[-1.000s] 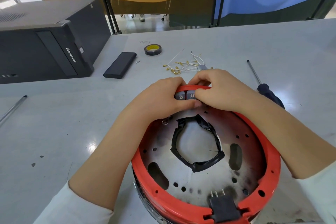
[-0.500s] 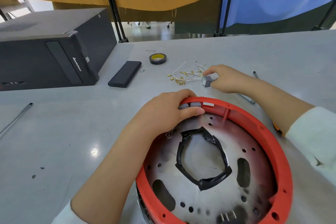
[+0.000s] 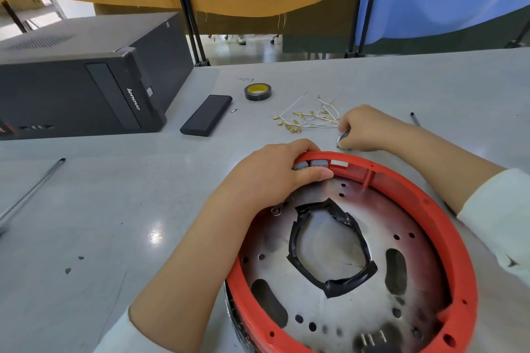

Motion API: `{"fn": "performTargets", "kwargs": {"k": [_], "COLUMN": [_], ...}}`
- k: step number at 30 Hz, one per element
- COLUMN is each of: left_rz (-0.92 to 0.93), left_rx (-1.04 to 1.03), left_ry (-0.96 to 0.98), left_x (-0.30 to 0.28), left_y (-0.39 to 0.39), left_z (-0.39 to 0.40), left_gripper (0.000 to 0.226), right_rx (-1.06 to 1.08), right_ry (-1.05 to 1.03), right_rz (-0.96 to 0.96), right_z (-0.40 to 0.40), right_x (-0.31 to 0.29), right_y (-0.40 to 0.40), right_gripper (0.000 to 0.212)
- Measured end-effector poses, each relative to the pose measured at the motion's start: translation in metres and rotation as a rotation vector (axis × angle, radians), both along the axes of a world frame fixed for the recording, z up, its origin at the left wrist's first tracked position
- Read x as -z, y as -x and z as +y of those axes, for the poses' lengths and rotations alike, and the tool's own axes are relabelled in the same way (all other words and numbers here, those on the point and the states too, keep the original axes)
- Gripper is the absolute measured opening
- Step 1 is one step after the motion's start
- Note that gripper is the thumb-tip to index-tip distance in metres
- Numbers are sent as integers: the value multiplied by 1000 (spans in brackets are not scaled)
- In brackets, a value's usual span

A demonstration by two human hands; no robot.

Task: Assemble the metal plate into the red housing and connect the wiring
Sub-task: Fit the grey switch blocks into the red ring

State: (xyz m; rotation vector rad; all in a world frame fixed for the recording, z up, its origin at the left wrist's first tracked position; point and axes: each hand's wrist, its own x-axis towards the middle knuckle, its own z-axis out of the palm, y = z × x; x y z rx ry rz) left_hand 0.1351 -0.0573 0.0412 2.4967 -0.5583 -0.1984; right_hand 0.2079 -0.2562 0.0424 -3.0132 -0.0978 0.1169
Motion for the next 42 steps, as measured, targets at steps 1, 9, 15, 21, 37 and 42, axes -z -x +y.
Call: {"fn": "performTargets", "kwargs": {"k": [1, 9, 15, 21, 37, 42], "left_rz": [0, -36, 84, 68, -83, -92], "left_rx": [-2, -81, -155, -84, -111, -101], "left_ry": [-5, -107, -226, -220, -60, -62], "left_x": [0, -3, -13, -26, -4, -4], "left_y": [1, 14, 20, 11, 6, 4], "left_z": [0, -5, 1, -6, -4, -4], "left_gripper": [37, 38, 50, 77, 69, 62], "right_rx": [13, 108, 150, 117, 106, 103], "right_ry": [-18, -392, -909, -874, -888, -901], "right_rz": [11, 176, 56, 27, -73, -27], "right_z": [-1, -6, 8, 36, 40, 39], "right_x": [-2, -19, -50, -37, -6, -7], "right_y": [1, 23, 49, 68, 65, 63], "right_gripper": [29, 17, 25, 14, 17, 13]}}
